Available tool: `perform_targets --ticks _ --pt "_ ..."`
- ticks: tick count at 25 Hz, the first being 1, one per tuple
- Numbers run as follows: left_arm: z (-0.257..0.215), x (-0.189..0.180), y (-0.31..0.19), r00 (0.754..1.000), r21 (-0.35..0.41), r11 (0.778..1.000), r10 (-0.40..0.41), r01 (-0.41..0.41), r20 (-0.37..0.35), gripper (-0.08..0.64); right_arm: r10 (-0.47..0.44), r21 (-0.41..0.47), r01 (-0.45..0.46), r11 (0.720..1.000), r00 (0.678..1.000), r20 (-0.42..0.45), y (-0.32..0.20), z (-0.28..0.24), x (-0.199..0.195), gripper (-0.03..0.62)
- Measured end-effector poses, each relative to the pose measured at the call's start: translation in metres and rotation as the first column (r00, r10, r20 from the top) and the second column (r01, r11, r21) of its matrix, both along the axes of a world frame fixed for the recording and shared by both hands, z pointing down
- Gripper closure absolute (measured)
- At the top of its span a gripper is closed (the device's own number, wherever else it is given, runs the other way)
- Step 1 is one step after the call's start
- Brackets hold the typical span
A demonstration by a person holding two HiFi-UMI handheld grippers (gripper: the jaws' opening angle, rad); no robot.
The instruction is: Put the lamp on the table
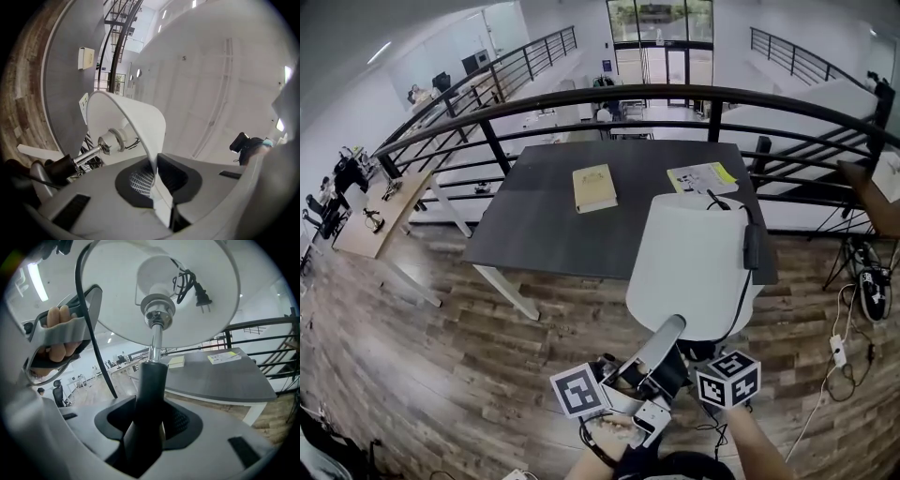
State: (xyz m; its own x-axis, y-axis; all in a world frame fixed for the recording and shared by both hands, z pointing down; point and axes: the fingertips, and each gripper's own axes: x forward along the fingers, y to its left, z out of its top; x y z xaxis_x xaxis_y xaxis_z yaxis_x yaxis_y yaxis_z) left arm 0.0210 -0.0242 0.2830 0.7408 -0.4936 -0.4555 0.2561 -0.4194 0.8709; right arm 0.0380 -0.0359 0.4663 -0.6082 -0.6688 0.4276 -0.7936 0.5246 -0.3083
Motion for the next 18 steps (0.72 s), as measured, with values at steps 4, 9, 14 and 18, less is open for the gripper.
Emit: perform_targets --ticks 4,9,14,18 --pt "0.001 -0.005 -0.030 1.000 0.004 1.000 0.009 -0.009 -0.003 0.532 0.008 0.006 -0.008 1.000 1.000 -0.003 -0.029 0.000 -0.004 0.414" --pt "0.005 -0.013 -0.056 1.000 0.004 1.000 0.015 -0.015 -0.010 0.532 0.022 0.011 -0.022 1.000 1.000 -0.011 -0.056 0.004 -0.010 0.414" --pt "0.009 -0.020 -0.075 1.000 -0.009 1.000 0.014 -0.015 -0.014 0.532 0.019 -0.006 -0.019 1.000 1.000 -0.012 -0.072 0.009 -0.017 0.414" --pt "0.013 -0.023 -0.089 1.000 -0.019 1.000 0.006 -0.006 -0.021 0.532 0.011 -0.018 -0.012 1.000 1.000 -0.016 -0.084 0.013 -0.019 0.414"
